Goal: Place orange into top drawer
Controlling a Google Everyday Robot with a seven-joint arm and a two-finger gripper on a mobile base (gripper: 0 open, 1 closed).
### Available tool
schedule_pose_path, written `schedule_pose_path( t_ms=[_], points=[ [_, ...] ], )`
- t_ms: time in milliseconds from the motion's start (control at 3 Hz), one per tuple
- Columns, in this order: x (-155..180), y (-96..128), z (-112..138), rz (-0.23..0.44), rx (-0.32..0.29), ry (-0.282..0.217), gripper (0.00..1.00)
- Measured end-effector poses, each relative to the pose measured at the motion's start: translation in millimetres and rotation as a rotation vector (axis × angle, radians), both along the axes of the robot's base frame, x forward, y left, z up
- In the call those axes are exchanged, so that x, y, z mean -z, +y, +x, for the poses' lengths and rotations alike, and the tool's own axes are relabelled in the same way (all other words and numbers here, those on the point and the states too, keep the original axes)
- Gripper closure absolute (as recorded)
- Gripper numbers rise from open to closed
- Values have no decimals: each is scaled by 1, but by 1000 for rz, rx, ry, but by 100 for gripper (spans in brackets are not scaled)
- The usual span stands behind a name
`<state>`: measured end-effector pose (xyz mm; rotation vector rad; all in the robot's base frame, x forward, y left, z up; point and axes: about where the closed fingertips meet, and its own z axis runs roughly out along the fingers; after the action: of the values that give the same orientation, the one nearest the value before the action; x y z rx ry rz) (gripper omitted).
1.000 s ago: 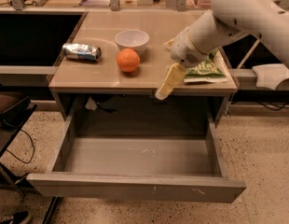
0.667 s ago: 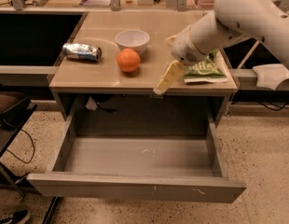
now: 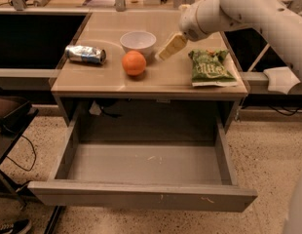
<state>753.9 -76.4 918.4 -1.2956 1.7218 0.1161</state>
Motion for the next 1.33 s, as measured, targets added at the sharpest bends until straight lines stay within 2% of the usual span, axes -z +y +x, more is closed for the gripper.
schedule_pose_path(
  t_ms=[333,667,1000,1333],
  points=[
    [-15,16,44,21,-22,-41,0],
    [-16,45,36,39,-124,16,0],
    [-33,55,1,30,-188,48,0],
    [-36,75,-58,9,-264,83,0]
  ],
)
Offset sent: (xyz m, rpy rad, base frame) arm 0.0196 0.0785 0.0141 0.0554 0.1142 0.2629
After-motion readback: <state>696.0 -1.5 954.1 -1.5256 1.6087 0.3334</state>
